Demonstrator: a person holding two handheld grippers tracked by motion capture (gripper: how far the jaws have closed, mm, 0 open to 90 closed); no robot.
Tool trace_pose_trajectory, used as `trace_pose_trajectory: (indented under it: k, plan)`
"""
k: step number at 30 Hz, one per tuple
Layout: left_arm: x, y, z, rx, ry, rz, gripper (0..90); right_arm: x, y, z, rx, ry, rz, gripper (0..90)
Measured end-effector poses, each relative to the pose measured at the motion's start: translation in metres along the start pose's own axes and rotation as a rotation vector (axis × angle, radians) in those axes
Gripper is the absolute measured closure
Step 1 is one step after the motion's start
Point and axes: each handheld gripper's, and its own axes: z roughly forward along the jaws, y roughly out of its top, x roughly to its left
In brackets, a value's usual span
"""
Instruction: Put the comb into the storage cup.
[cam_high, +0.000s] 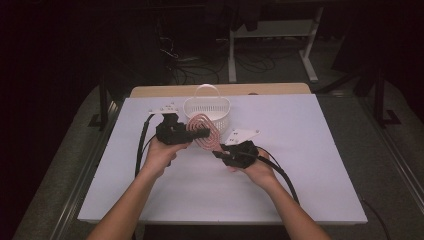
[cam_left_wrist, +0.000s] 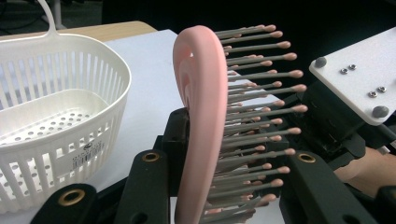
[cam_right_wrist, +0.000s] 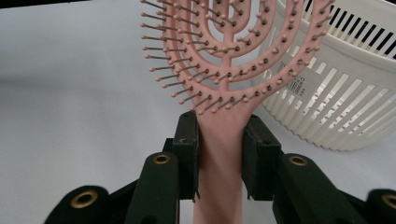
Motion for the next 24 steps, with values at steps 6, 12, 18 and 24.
trace_pose_trajectory:
  k: [6, 12, 18, 24]
  plan:
    - [0.000, 0.001, -0.002, -0.003, 0.011, 0.009, 64.7, -0.001, 0.000, -0.001, -0.012, 0.012, 0.017, 60.6]
    - [0.001, 0.001, -0.005, -0.012, 0.018, 0.012, 64.7, -0.004, 0.001, -0.003, -0.025, 0.022, 0.051, 48.2]
    - [0.003, 0.002, -0.009, -0.024, 0.029, 0.016, 64.7, -0.009, 0.001, -0.008, -0.020, 0.035, 0.088, 34.9]
    - [0.005, 0.003, -0.013, -0.027, 0.041, 0.021, 64.7, -0.013, -0.001, -0.011, 0.000, 0.028, 0.108, 25.8]
